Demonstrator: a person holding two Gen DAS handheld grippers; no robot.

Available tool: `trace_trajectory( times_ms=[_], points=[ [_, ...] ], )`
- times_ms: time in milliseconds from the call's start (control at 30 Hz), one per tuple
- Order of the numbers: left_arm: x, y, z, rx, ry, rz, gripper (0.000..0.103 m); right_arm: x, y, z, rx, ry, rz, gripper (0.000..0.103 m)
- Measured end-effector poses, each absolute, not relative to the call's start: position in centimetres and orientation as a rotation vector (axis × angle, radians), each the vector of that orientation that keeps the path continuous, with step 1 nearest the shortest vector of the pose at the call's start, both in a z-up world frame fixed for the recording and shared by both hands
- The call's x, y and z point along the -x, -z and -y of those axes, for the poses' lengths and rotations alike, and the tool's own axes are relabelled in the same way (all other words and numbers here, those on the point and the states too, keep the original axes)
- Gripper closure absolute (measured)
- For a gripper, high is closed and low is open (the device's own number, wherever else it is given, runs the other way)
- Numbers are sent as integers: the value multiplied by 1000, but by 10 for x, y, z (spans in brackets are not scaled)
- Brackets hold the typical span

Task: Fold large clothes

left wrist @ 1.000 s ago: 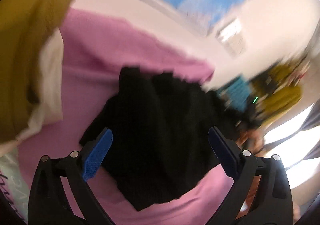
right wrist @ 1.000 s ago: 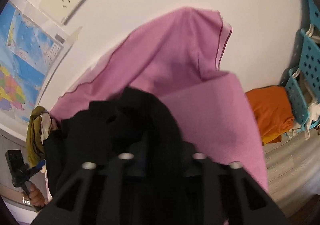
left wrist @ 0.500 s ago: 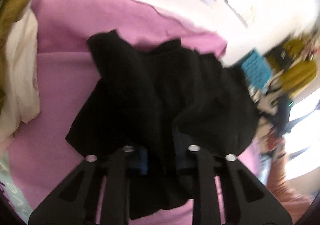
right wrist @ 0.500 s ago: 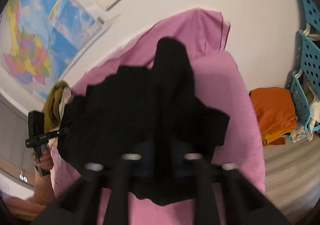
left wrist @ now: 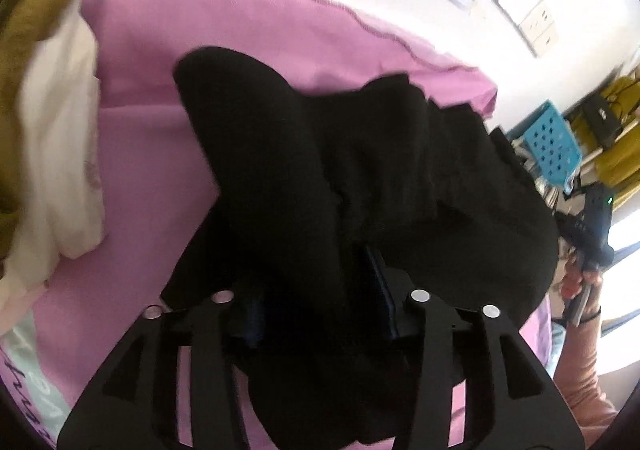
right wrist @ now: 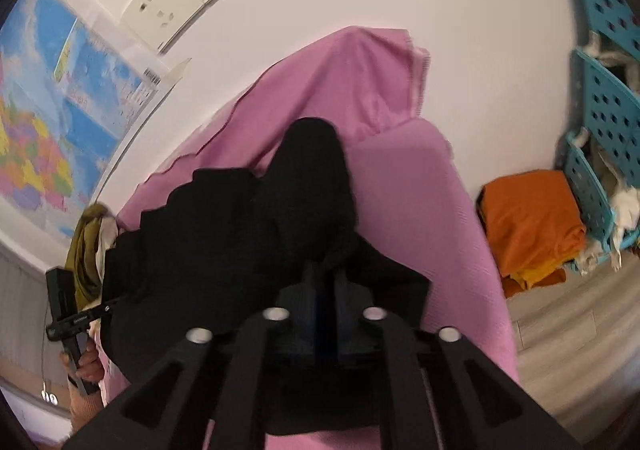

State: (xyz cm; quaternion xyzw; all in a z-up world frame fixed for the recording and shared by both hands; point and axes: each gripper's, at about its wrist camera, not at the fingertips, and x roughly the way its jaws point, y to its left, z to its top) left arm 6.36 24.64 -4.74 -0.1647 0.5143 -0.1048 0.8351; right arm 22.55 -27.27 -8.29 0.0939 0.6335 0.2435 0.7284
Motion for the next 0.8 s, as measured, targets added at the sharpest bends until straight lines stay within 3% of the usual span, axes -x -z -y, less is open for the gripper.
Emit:
trace_trajectory(
  times_ms=[33,67,300,500,800],
  points=[
    [-61,44,-248,350,200,-1078,33,-224,79,278,-219,-516,-1388,58],
    [-54,38,-252,350,170,-1046,30,-221,74,284,-245,-515,-1376,54],
    [16,30,-271,385,139,-973,24,-178,32,323,-402,-559,-1297,31],
    [45,62,-243,436,272,-1077,24,-129,48,316,-541,-655,-1378,25],
    [8,81,-209,620,415,-1067,17,-140,88,273,-710,-671,-1437,17]
  ],
)
